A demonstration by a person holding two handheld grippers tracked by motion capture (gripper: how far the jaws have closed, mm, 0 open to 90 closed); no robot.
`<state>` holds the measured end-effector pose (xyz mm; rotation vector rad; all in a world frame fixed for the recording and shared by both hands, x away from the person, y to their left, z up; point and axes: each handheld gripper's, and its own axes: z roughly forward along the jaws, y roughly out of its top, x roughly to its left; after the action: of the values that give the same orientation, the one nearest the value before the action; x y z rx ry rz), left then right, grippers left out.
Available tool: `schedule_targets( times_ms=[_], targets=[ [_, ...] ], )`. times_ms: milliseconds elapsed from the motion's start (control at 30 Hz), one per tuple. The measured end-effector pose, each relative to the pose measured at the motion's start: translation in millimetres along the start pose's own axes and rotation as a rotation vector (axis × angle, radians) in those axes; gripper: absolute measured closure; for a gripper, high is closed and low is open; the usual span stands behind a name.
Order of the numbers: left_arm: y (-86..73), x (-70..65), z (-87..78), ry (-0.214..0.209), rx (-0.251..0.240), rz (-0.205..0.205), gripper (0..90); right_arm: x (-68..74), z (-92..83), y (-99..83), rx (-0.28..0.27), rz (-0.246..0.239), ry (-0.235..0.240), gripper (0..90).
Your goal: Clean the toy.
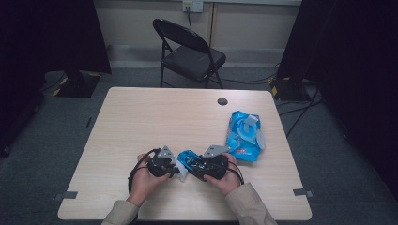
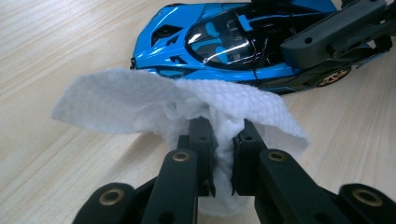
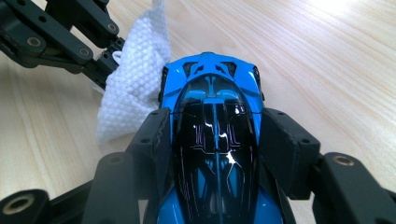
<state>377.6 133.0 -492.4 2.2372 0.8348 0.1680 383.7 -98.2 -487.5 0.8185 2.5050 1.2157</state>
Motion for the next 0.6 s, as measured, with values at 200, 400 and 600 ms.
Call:
schedule_targets(
  times_ms=[200, 400, 600],
  targets=[
    [2.7, -8.9, 3.2, -0.012, 0.008, 0.024, 81.8, -0.1, 0.0, 0.0, 0.001, -0.001, 0.0, 44.7],
    [4.7, -15.4, 5.8, -0.021, 0.011, 0.037, 81.8, 0.0, 0.0, -0.2, -0.001, -0.001, 0.0, 44.7],
    [7.7, -29.0, 13.2, -0.067, 0.0, 0.047, 81.8, 0.3, 0.3, -0.2, -0.003, -0.001, -0.002, 44.7]
  ],
)
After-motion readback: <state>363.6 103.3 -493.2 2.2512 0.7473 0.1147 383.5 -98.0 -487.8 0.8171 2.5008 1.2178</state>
